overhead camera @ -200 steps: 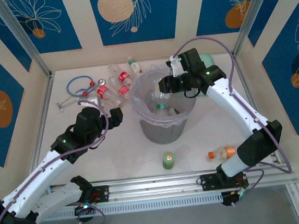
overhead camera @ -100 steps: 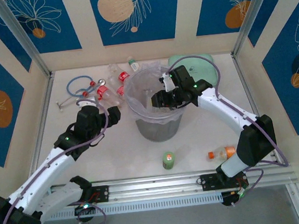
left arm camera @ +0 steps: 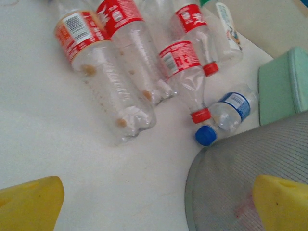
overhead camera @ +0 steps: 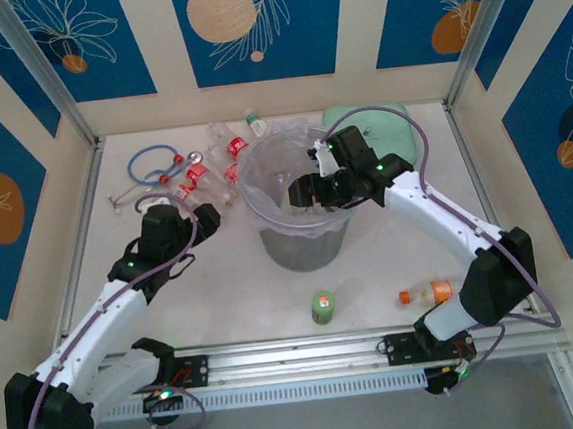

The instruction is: Put the plastic bottles in the bin

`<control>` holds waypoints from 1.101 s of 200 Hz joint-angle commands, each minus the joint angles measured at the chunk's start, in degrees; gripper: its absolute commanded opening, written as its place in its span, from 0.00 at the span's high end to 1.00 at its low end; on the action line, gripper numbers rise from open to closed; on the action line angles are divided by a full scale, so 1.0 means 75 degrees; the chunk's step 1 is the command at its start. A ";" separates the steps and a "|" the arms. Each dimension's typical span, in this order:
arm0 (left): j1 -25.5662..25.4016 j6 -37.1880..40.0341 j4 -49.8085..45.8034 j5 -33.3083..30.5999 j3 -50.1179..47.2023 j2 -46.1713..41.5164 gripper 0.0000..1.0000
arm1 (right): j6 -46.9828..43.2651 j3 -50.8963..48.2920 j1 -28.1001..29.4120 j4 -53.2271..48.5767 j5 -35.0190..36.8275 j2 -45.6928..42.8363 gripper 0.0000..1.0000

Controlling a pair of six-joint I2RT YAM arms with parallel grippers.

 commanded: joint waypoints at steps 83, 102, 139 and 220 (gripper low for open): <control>0.0787 -0.0319 0.0680 -0.0095 0.0584 0.1859 0.00 | -0.0345 0.0718 -0.0355 -0.0483 0.0174 -0.1476 0.19; 0.0856 -0.0378 0.1008 0.0036 0.0629 0.2304 0.00 | -0.0323 0.0556 -0.0415 -0.0324 0.0291 -0.1770 0.19; 0.0924 -0.0469 0.1575 0.0365 0.0915 0.3361 0.00 | -0.0216 0.0272 -0.0556 -0.0115 0.0471 -0.2322 0.19; 0.0941 -0.0667 0.2339 0.0614 0.1277 0.5078 0.10 | -0.0120 -0.0234 -0.0721 0.0074 0.0800 -0.3058 0.18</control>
